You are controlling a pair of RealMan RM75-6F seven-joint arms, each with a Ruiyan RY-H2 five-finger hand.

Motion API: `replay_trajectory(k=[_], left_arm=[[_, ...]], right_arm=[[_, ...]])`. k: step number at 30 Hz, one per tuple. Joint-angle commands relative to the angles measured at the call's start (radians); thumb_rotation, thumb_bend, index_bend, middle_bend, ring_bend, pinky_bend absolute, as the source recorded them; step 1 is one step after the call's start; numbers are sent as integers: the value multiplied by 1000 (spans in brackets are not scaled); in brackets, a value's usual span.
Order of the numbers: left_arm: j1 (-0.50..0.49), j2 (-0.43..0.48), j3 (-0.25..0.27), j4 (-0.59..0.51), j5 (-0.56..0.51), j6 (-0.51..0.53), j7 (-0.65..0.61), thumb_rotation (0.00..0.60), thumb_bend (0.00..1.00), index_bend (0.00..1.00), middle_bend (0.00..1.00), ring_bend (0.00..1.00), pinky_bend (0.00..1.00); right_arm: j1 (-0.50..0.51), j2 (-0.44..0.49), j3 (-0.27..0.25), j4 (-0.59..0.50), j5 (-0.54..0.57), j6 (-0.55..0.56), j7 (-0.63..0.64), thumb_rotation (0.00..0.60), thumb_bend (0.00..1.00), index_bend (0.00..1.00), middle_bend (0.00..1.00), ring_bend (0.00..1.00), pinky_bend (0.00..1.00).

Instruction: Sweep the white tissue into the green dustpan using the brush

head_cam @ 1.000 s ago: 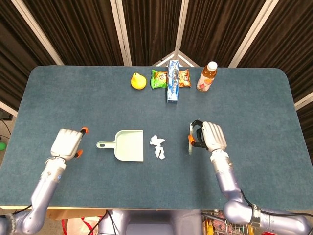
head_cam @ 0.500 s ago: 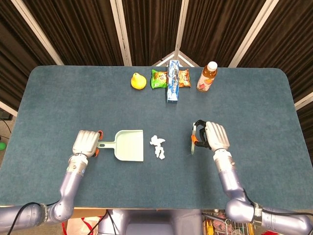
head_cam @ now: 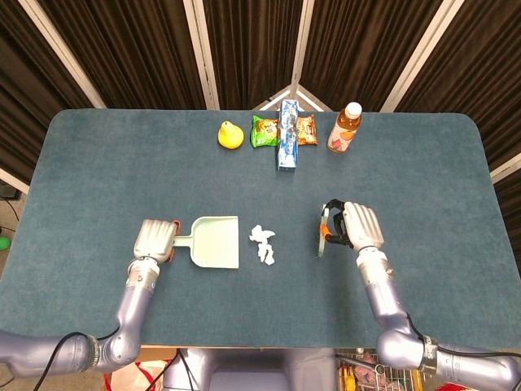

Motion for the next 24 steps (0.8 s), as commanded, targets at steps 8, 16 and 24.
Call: replay_trajectory(k=[8, 16, 24], left_arm=[[-19, -28, 8, 21, 5, 19, -18, 600, 606, 536, 1000, 976, 1000], [-42, -24, -4, -12, -20, 45, 8, 600, 610, 543, 1000, 978, 1000], [-66, -43, -18, -16, -51, 60, 24, 600, 612, 543, 1000, 978, 1000]], right_arm=[[-1, -3, -15, 2, -6, 10, 8, 600, 447, 869, 859, 926, 871], [-6, -23, -45, -20, -51, 36, 3, 600, 449, 869, 859, 926, 871], [-4, -100, -69, -12, -66, 69, -11, 600, 454, 869, 859, 926, 871]])
